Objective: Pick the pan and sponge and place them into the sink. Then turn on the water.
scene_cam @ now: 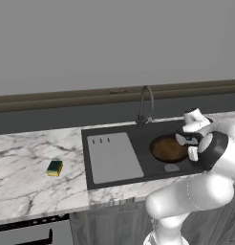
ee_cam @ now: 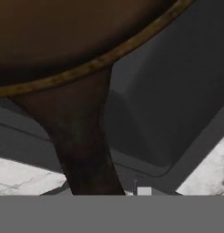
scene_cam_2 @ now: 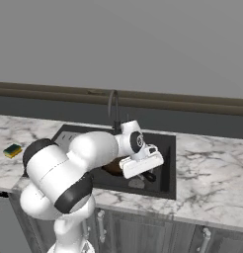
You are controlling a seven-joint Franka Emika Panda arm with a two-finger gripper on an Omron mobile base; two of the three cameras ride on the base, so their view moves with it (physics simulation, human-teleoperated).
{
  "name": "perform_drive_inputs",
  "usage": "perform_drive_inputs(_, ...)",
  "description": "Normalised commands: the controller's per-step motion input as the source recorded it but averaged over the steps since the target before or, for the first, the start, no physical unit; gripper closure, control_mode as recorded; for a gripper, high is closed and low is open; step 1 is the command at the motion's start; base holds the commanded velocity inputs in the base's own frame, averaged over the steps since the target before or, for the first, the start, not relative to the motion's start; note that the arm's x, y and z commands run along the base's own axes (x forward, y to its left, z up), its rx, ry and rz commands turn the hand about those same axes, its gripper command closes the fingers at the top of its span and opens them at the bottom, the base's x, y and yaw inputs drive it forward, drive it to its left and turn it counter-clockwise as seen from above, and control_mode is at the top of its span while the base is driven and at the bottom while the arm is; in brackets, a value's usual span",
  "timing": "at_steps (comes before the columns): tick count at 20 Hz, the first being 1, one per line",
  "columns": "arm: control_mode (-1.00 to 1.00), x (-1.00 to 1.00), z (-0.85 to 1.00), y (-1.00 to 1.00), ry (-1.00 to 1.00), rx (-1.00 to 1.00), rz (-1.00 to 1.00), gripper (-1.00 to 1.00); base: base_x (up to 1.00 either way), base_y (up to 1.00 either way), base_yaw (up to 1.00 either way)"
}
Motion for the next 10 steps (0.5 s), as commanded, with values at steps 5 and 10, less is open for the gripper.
perform_drive_inputs(5, -1.0, 0.33, -0.21, 0.17, 0.0, 0.02, 0.06, 1.0, 0.0, 0.0, 0.0)
perform_drive_inputs(10, -1.0, 0.19, -0.43, 0.03, 0.0, 0.07, 0.07, 1.0, 0.0, 0.0, 0.0)
